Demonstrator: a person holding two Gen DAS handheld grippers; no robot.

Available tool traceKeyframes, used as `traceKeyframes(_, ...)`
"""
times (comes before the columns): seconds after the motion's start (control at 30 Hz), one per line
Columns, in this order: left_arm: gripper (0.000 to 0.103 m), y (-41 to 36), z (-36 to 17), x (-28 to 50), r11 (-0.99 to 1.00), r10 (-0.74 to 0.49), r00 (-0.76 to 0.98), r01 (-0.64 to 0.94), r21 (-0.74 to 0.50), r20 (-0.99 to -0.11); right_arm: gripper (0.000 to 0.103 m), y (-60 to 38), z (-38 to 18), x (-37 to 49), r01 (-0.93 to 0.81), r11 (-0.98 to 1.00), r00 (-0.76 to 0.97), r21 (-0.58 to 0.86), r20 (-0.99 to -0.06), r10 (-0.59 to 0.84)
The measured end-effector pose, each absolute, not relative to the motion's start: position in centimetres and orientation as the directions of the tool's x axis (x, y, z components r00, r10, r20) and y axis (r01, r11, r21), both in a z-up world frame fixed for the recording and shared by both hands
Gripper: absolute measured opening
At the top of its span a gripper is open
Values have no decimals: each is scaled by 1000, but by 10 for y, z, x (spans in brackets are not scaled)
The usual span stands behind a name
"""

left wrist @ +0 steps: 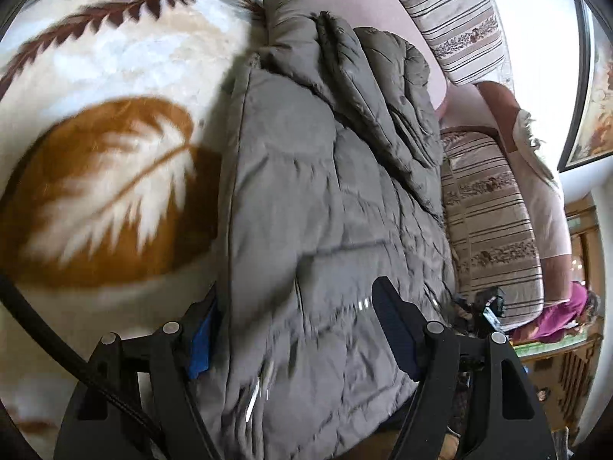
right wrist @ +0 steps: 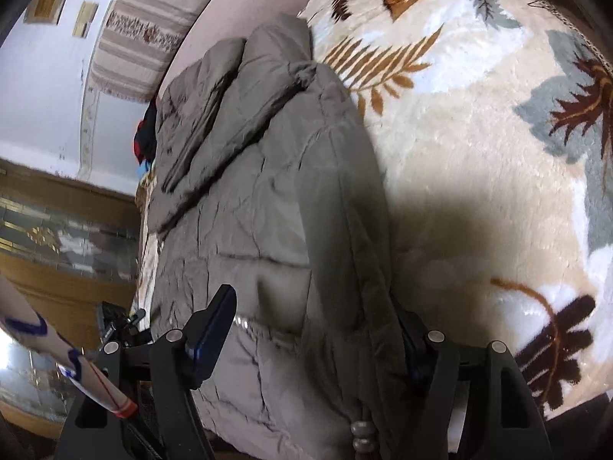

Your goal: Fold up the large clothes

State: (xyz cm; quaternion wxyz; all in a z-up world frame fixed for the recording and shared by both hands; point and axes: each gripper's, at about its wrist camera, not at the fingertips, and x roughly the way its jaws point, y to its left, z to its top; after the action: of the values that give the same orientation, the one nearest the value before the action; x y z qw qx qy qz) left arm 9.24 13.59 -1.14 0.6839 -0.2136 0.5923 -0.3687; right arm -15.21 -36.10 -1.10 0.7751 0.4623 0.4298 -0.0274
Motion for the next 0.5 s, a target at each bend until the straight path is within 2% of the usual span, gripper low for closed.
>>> traceKeyframes(0.23, 72, 160, -21, 41, 589, -800, 29, 228, -775, -599, 78, -353, -19, -175, 422, 583, 605, 694, -695, 390)
traceKeyframes(0.33, 72, 157, -33, 23, 583, -803, 11, 219, -783, -595, 78, -350, -25, -189, 416, 556, 608, 720, -675, 418)
traceKeyframes(0.4, 72, 152, -41, 9, 541, -829, -33, 212, -814, -559, 77, -347, -28, -197, 411, 536, 617, 738, -657, 432)
traceKeyframes(0.5, 72, 145, -39, -1, 540, -825, -34, 250, -804, -565, 74, -341, -35, -209, 401, 487, 629, 776, -620, 469)
